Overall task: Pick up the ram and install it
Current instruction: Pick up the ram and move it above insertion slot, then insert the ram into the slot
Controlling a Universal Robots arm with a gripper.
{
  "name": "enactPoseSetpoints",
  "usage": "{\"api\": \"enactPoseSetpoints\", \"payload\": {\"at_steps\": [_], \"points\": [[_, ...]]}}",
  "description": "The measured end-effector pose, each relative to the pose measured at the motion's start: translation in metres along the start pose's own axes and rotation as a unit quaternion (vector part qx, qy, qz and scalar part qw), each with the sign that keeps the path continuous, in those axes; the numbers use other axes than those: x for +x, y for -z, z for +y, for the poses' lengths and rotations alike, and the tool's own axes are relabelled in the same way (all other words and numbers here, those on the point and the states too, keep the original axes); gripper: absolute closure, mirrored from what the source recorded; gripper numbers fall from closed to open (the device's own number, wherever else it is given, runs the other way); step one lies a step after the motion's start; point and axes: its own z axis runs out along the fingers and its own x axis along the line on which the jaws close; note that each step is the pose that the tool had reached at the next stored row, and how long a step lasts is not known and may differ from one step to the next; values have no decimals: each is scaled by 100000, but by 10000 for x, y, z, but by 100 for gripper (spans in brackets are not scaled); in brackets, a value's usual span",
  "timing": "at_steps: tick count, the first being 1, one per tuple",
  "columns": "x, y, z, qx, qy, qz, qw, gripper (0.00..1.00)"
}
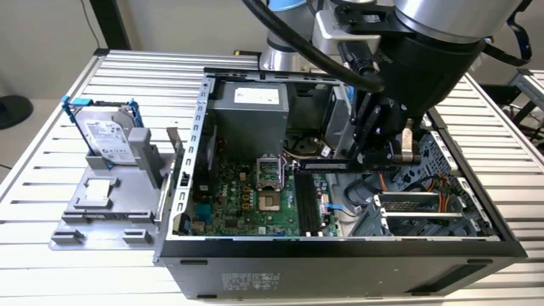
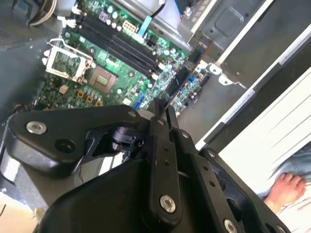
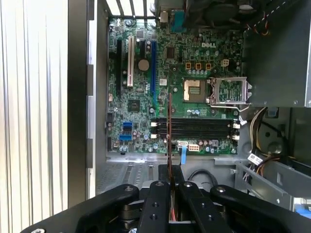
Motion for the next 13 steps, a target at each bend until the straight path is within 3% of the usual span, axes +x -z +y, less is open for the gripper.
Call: {"api": "enactPoseSetpoints", "payload": {"at_steps": [6,13], "points": [[-30,0,-4,-3,7,9,100000,100],[-306,-8,-5,-2,7,0,100000,100]]}}
